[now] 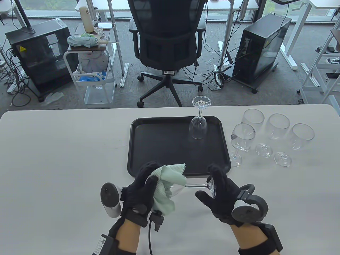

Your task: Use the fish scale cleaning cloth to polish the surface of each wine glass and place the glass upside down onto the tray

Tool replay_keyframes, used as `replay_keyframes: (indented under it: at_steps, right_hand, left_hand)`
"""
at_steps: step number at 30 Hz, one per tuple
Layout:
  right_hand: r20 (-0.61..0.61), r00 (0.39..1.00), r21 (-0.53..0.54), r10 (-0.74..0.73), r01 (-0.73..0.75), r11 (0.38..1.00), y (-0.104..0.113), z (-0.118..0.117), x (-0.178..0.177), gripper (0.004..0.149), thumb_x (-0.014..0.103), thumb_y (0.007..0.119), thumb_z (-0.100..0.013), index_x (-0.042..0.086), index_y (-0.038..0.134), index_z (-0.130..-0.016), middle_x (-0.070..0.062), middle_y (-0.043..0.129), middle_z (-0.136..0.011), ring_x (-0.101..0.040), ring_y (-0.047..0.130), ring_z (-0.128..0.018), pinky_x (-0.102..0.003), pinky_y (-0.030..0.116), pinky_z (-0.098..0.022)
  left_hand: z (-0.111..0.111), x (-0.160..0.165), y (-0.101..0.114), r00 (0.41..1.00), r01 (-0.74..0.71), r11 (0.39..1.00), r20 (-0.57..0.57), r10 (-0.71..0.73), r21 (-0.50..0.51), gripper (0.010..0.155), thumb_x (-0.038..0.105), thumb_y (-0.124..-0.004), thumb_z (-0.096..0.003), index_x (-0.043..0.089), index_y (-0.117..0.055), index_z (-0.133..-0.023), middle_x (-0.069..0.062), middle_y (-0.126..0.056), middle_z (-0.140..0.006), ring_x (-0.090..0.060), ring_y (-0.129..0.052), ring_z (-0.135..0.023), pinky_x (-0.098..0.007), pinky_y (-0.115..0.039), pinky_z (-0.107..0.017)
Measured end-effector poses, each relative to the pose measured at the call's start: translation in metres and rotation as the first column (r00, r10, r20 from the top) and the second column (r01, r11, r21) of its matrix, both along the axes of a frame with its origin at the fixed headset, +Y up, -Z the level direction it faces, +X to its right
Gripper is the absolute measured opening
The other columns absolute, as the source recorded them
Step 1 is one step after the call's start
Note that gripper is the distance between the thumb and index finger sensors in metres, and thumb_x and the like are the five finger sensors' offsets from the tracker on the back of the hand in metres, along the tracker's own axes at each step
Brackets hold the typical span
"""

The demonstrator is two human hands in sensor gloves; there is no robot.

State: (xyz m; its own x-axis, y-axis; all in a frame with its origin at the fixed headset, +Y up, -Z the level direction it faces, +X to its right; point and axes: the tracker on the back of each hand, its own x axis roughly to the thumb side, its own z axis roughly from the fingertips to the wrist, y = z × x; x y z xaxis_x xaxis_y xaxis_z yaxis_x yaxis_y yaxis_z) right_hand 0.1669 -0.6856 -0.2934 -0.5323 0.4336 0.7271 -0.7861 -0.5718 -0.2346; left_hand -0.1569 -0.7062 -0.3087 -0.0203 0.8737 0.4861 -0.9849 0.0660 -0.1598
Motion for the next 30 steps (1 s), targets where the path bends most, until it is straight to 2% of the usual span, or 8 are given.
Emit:
replay_keyframes:
  at_steps: [4,10,13,18,21,25,28,30]
  right_hand:
    - [-0.038,0.977,-0.394,-0.209,0.178,0.902,-0.009,-0.008,0.002,0.082,0.069,0.065,-0.05,0.021,0.034,-0.108,-0.023,0.063,-0.094,-0.029,0.092,-0.043,-0.038,0.087,-0.024]
    - [-0.015,1.0,0.032,0.026,-0.025,0.999,-0.007,-0.004,0.004,0.091,0.064,0.075,-0.049,0.023,0.017,-0.106,-0.019,0.049,-0.106,-0.034,0.09,-0.059,-0.044,0.088,-0.038]
    - [0.008,1.0,0.04,0.004,-0.004,0.999,-0.008,-0.005,0.004,0.088,0.062,0.076,-0.049,0.023,0.02,-0.106,-0.019,0.055,-0.101,-0.031,0.092,-0.056,-0.039,0.09,-0.035]
    - [-0.031,0.965,-0.443,-0.261,0.221,0.869,-0.015,-0.013,0.004,0.081,0.067,0.066,-0.051,0.02,0.035,-0.109,-0.024,0.064,-0.093,-0.031,0.092,-0.044,-0.04,0.086,-0.025]
    - [-0.016,0.995,-0.17,-0.099,0.094,0.981,-0.007,-0.008,0.002,0.086,0.066,0.071,-0.05,0.022,0.026,-0.109,-0.023,0.059,-0.101,-0.036,0.092,-0.053,-0.045,0.088,-0.033]
    - [0.021,0.998,0.093,0.055,-0.057,0.994,-0.002,-0.002,0.001,0.091,0.062,0.074,-0.05,0.023,0.015,-0.106,-0.019,0.048,-0.107,-0.034,0.09,-0.065,-0.044,0.089,-0.043]
    - [-0.001,0.991,-0.092,-0.137,0.136,0.986,-0.006,-0.007,0.004,0.076,0.06,0.066,-0.054,0.023,0.028,-0.108,-0.02,0.059,-0.099,-0.031,0.091,-0.054,-0.038,0.089,-0.033]
    - [0.012,0.958,-0.383,-0.288,0.27,0.883,-0.011,-0.013,0.007,0.076,0.066,0.063,-0.053,0.021,0.039,-0.109,-0.022,0.066,-0.094,-0.03,0.091,-0.045,-0.038,0.086,-0.025]
  left_hand:
    - [0.002,0.0,0.004,0.996,0.07,0.995,-0.055,-0.066,0.069,0.06,0.071,-0.068,-0.0525,0.037,-0.064,-0.102,-0.001,-0.059,-0.113,-0.036,-0.071,-0.097,-0.054,-0.087,-0.047]
    - [0.0,0.002,0.0,0.999,0.027,1.0,-0.018,-0.027,-0.001,0.059,0.069,-0.069,-0.0535,0.036,-0.065,-0.102,-0.002,-0.06,-0.113,-0.037,-0.071,-0.096,-0.055,-0.087,-0.046]
    - [0.001,0.003,0.0,0.999,0.037,0.999,-0.024,-0.037,0.004,0.059,0.069,-0.068,-0.0538,0.036,-0.064,-0.102,-0.002,-0.058,-0.113,-0.036,-0.07,-0.097,-0.055,-0.086,-0.047]
    - [0.001,0.002,0.0,0.994,0.075,0.996,-0.078,-0.071,0.048,0.06,0.071,-0.068,-0.0524,0.037,-0.064,-0.102,-0.001,-0.059,-0.113,-0.035,-0.072,-0.097,-0.054,-0.087,-0.046]
    - [0.0,0.0,-0.001,0.998,0.047,0.998,-0.045,-0.045,0.032,0.059,0.069,-0.068,-0.0533,0.036,-0.064,-0.102,-0.002,-0.058,-0.113,-0.036,-0.07,-0.097,-0.056,-0.086,-0.047]
    - [-0.001,0.0,-0.001,1.0,0.019,1.0,0.002,-0.019,0.016,0.059,0.069,-0.067,-0.0543,0.036,-0.063,-0.103,-0.002,-0.057,-0.114,-0.037,-0.07,-0.098,-0.056,-0.086,-0.048]
    - [0.001,0.005,0.0,0.999,0.032,0.999,-0.028,-0.032,0.025,0.06,0.071,-0.067,-0.0532,0.037,-0.062,-0.103,-0.001,-0.058,-0.114,-0.036,-0.071,-0.097,-0.054,-0.087,-0.047]
    - [0.001,0.006,-0.001,0.999,0.044,0.999,-0.024,-0.043,0.03,0.06,0.071,-0.067,-0.0528,0.038,-0.062,-0.103,-0.001,-0.057,-0.114,-0.036,-0.07,-0.098,-0.054,-0.087,-0.047]
